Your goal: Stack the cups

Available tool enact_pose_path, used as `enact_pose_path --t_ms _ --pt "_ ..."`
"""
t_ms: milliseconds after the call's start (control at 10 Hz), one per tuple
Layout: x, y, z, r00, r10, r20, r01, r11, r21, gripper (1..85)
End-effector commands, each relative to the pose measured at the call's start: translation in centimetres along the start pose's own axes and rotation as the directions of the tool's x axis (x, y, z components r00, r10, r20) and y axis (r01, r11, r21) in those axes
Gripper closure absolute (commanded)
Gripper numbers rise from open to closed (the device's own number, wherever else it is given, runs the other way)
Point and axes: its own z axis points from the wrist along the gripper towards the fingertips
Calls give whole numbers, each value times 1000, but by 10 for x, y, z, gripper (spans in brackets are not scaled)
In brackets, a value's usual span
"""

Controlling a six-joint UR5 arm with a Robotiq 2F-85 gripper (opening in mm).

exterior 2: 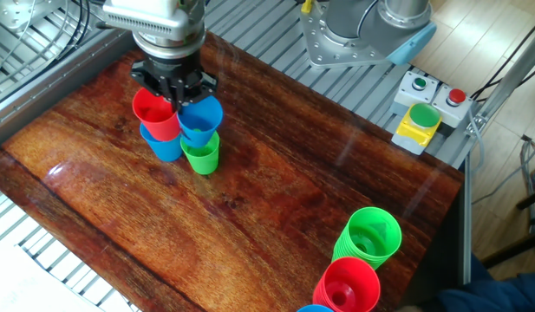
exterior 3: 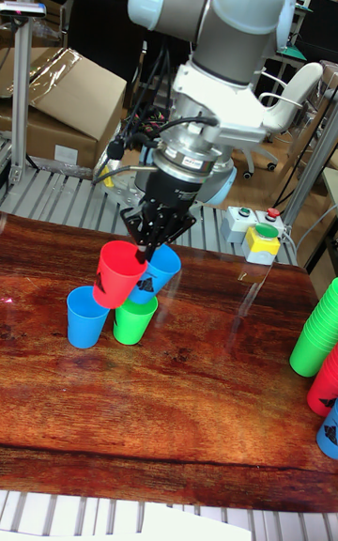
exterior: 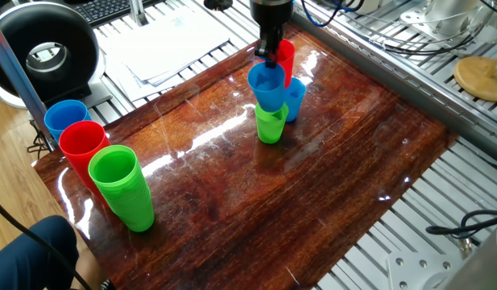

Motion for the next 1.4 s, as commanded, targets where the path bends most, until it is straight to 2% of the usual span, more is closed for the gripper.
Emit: enact_pose_path --t_ms 0,500,600,800,1300 --pt "2 -4 9 1000 8 17 -7 1000 -22 833" --pt "9 -6 12 998 58 6 -58 998 -26 833" --pt "9 1 12 997 74 4 -74 996 -51 833" --pt "11 1 13 997 83 -3 -83 995 -55 837" --pt "15 -6 18 998 68 7 -68 997 -44 837"
